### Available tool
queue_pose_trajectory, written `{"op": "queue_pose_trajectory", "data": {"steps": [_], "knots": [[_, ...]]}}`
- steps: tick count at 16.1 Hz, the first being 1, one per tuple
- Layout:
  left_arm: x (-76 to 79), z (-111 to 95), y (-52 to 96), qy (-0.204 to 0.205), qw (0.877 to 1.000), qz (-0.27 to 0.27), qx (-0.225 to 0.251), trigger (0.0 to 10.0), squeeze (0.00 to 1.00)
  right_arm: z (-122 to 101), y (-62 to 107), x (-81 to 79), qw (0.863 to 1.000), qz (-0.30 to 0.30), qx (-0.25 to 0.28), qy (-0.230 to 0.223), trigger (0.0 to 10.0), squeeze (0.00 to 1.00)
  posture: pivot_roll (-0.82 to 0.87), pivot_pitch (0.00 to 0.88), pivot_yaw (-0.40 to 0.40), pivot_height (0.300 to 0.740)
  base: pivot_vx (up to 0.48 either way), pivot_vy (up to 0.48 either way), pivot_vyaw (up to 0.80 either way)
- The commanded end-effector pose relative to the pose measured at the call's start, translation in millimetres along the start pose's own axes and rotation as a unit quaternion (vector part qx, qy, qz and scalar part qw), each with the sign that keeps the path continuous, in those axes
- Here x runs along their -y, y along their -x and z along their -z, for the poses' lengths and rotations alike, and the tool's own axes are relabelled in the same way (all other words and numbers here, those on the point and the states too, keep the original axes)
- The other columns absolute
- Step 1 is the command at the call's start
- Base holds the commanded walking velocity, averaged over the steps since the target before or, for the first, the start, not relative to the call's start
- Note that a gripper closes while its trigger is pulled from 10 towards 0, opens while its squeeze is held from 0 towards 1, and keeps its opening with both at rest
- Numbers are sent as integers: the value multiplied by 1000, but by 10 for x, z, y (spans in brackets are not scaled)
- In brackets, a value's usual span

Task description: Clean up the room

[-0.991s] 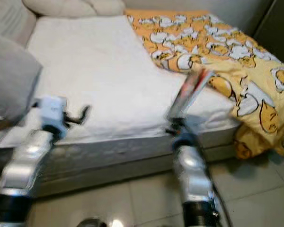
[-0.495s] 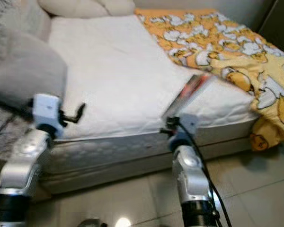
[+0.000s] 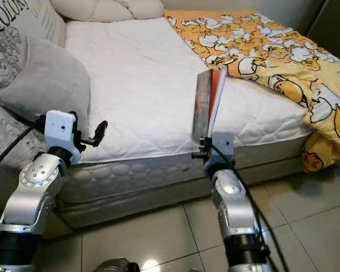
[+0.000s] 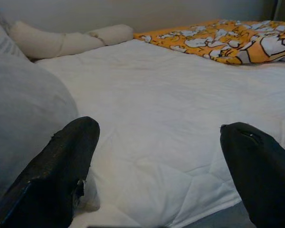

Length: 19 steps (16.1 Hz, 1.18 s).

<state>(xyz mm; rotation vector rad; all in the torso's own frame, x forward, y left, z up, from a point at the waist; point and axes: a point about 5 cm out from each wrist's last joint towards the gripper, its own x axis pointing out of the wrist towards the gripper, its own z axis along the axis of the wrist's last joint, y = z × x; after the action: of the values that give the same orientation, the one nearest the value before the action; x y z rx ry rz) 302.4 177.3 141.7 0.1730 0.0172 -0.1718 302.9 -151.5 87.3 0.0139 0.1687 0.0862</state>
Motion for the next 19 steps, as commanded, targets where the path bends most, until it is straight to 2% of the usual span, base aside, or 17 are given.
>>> {"op": "queue_pose_trajectory", "data": {"steps": [1, 2, 6, 16, 19], "knots": [[10, -15, -29, 3, 1000, 2, 2, 10000, 188, -109, -25, -5, 1000, -7, 26, -6, 10000, 0, 114, 0, -18, 740, 247, 0, 0], [21, -8, -27, 5, 1000, 3, 2, 10000, 192, -85, -14, 10, 999, -9, 19, -30, 10000, 0, 112, 0, -17, 740, 255, 0, 0], [34, 0, -26, 9, 1000, 3, 1, 10000, 204, -97, -17, 2, 999, -20, 20, -19, 10000, 0, 112, 0, -17, 740, 289, 0, 0], [13, 1, -47, 12, 1000, -1, 1, 10000, 204, -72, -15, -104, 998, -64, 6, -23, 10000, 0, 111, 0, -16, 740, 338, 0, 763], [19, 4, -46, 13, 1000, 2, 0, 10000, 196, -63, -10, -103, 998, -61, 4, -34, 10000, 0, 111, 0, -16, 740, 341, 0, 0]]}}
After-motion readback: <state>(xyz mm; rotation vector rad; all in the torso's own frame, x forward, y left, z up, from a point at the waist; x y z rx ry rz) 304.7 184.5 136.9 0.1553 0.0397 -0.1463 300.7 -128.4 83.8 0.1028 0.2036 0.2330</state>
